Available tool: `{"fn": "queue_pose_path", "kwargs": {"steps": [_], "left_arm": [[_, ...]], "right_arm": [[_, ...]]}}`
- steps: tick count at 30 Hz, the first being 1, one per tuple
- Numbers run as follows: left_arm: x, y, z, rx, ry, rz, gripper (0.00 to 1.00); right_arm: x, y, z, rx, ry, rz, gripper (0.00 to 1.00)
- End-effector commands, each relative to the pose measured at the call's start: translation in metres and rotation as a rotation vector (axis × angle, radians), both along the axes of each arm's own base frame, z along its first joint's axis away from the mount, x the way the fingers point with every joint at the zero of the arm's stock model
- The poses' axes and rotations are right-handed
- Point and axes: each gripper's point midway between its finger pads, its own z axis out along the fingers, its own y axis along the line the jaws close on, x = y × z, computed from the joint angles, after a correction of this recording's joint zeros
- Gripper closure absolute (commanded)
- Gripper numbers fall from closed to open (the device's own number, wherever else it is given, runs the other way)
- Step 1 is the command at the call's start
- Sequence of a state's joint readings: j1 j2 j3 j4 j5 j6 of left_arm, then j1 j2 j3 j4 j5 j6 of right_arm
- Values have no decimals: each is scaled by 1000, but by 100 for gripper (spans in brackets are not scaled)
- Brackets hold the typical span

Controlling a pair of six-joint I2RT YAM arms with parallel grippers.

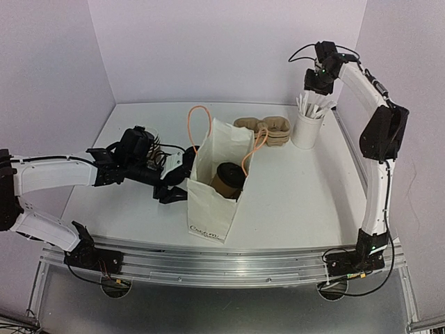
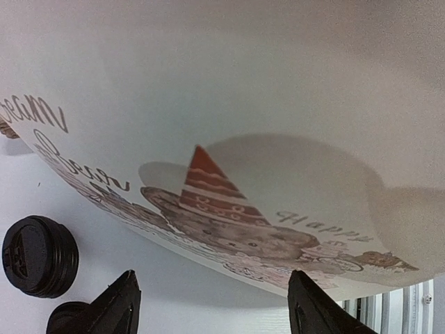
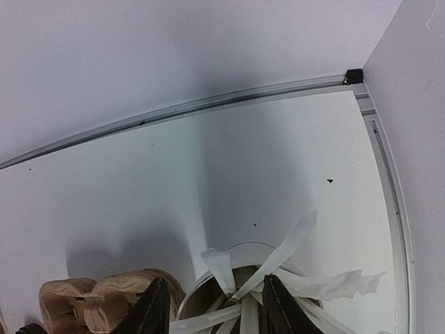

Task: Pack the takeout coffee

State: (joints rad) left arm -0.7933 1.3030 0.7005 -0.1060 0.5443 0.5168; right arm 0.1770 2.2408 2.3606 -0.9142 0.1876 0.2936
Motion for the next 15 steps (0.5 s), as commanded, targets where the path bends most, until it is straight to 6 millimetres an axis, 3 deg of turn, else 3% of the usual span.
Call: {"fn": "queue_pose_path", "kwargs": {"steps": [1,10,15], "left_arm": [[2,7,10,-11,-2,66,27],[3,9,13,-7,3,88,26],[5,9,15,-11,-3,93,26]], "right_arm": [[20,-6,-7,-27,-35,-11,59],[34,-3,-23,-44,-49,13,71],[29,-3,-19,-48,-50,26,98]]}}
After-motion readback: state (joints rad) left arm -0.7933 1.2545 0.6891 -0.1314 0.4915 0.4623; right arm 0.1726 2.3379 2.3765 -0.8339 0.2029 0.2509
